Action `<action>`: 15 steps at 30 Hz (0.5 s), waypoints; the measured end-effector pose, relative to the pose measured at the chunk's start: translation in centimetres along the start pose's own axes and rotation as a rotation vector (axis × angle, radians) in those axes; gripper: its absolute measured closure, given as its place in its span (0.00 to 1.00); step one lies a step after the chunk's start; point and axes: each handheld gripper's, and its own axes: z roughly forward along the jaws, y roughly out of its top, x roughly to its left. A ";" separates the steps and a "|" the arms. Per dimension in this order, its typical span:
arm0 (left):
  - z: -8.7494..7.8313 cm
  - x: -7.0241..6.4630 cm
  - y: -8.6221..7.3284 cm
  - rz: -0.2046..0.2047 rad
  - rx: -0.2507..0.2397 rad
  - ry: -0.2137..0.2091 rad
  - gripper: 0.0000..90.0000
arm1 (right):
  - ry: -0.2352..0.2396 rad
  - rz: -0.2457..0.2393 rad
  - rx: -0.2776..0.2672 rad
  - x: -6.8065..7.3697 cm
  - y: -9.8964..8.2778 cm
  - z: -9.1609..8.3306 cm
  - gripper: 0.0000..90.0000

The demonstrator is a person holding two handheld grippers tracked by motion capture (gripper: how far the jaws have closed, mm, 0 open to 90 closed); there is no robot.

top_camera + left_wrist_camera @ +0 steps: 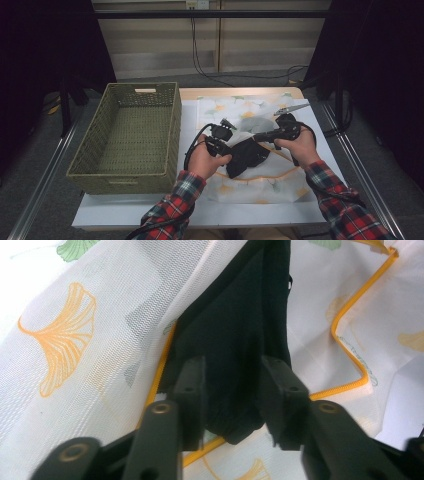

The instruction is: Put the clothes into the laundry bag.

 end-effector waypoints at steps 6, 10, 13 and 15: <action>0.9 -0.1 -0.1 -0.008 0.037 -0.033 0.97 | -0.005 0.002 -0.003 -0.1 0.1 -0.1 1.00; 1.5 -0.1 -0.1 -0.016 0.043 -0.045 1.00 | -0.003 -0.003 -0.005 -0.1 0.1 -0.1 1.00; 1.8 -0.1 -0.1 -0.016 0.053 -0.049 1.00 | -0.005 0.003 -0.006 -0.2 0.0 -0.1 1.00; 2.2 -0.2 -0.1 -0.018 0.037 -0.053 1.00 | -0.004 0.004 -0.004 -0.2 0.0 -0.1 1.00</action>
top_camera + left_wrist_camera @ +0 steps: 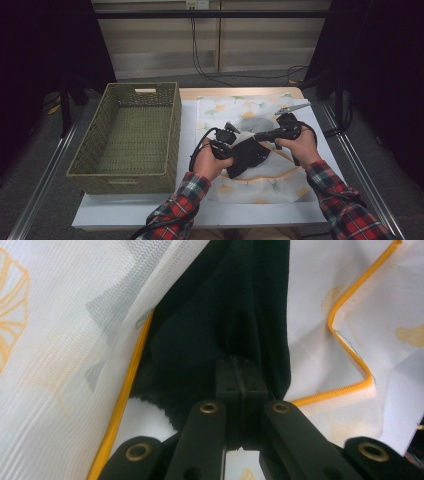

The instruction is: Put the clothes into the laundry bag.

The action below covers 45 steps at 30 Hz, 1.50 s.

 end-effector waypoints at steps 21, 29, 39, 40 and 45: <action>2.9 0.0 1.0 0.010 -0.080 0.039 1.00 | -0.004 0.001 -0.008 0.1 0.1 -0.4 1.00; 3.2 0.0 1.7 -0.004 -0.114 0.064 1.00 | -0.002 -0.001 -0.009 0.1 0.1 -0.4 1.00; 3.5 0.4 2.2 0.003 -0.134 0.063 1.00 | -0.005 0.004 -0.010 0.1 -0.1 -0.4 1.00; 3.5 0.4 2.2 -0.006 -0.142 0.063 1.00 | -0.004 0.003 -0.010 0.1 -0.1 -0.4 1.00; 3.4 0.4 2.5 -0.013 -0.171 0.070 1.00 | 0.001 -0.005 -0.006 0.1 -0.2 -0.3 1.00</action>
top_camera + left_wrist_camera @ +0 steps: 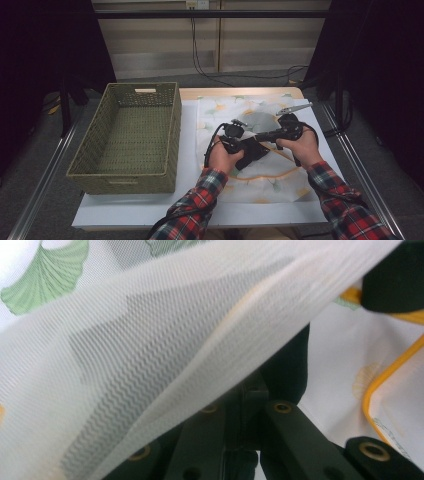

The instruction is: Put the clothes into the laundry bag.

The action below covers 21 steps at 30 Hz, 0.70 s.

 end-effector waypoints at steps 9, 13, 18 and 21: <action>0.1 0.1 0.3 0.003 -0.037 0.016 0.99 | -0.004 0.000 0.002 0.1 0.0 0.1 1.00; 0.2 0.2 0.3 -0.006 -0.054 0.014 0.98 | -0.006 0.005 0.004 0.1 0.0 0.2 1.00; -0.3 0.0 0.2 0.004 -0.038 -0.002 0.90 | -0.006 0.000 0.006 0.2 -0.1 0.1 1.00; -0.6 -0.1 0.1 0.014 -0.027 -0.007 0.85 | -0.007 0.000 0.004 0.2 -0.1 0.1 1.00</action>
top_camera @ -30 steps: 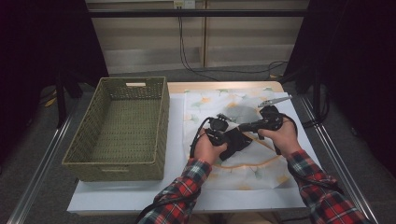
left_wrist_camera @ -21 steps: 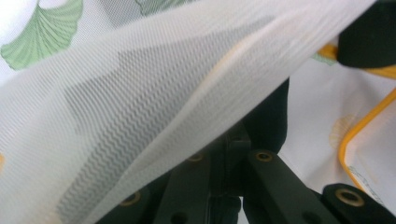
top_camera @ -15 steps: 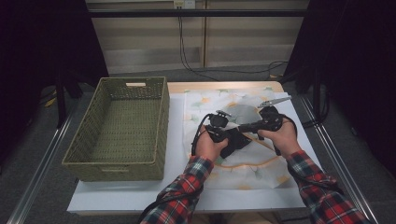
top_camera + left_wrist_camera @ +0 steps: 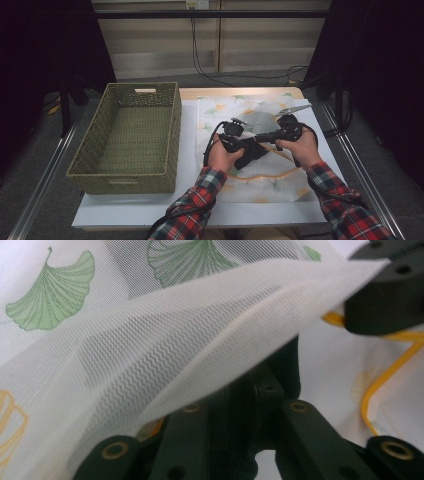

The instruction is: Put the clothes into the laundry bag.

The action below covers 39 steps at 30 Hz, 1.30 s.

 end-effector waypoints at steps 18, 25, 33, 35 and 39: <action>-2.2 0.3 -1.5 0.045 0.079 -0.029 0.65 | 0.010 -0.004 0.002 0.4 0.0 -0.3 1.00; -3.0 0.4 -1.9 0.068 0.093 -0.027 0.52 | 0.015 0.000 0.004 0.5 -0.2 -0.4 1.00; -1.8 0.2 -2.4 0.061 0.117 -0.028 0.64 | 0.012 0.006 0.006 0.4 -0.2 -0.4 1.00; -1.6 0.5 -2.5 0.053 0.132 -0.036 0.75 | 0.013 0.005 0.004 0.3 -0.2 -0.4 1.00; -1.2 0.5 -2.9 0.035 0.136 -0.033 0.89 | 0.014 0.006 0.005 0.3 -0.3 -0.4 1.00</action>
